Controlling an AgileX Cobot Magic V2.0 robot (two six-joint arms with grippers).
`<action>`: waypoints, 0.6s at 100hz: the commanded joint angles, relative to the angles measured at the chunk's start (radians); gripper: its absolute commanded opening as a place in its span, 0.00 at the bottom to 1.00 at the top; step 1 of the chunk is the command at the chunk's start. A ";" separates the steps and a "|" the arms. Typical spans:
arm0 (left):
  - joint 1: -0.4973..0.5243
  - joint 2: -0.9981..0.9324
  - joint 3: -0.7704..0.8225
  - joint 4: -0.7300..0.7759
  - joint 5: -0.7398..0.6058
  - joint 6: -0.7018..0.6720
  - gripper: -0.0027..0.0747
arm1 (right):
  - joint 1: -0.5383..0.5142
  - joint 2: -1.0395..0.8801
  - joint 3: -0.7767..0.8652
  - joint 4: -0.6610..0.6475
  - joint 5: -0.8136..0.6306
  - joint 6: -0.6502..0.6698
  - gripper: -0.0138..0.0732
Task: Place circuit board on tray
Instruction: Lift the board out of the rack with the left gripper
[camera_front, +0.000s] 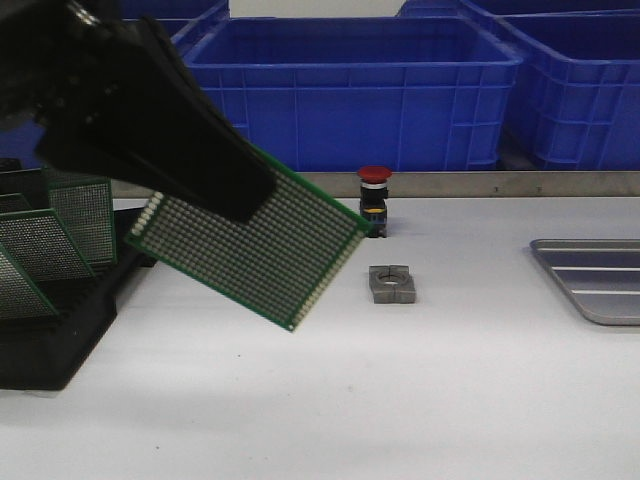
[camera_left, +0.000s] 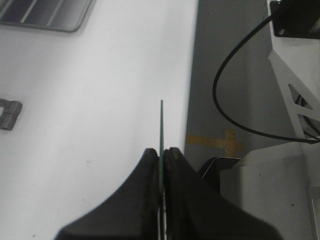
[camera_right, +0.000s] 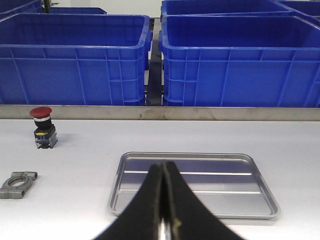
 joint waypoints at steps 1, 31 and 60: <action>-0.035 -0.009 -0.026 -0.075 -0.024 0.001 0.01 | -0.005 -0.026 -0.012 -0.012 -0.079 -0.004 0.03; -0.052 -0.005 -0.026 -0.077 -0.037 0.001 0.01 | -0.004 -0.020 -0.096 0.041 0.093 0.010 0.03; -0.052 -0.005 -0.026 -0.077 -0.037 0.001 0.01 | -0.004 0.212 -0.341 0.057 0.464 0.010 0.03</action>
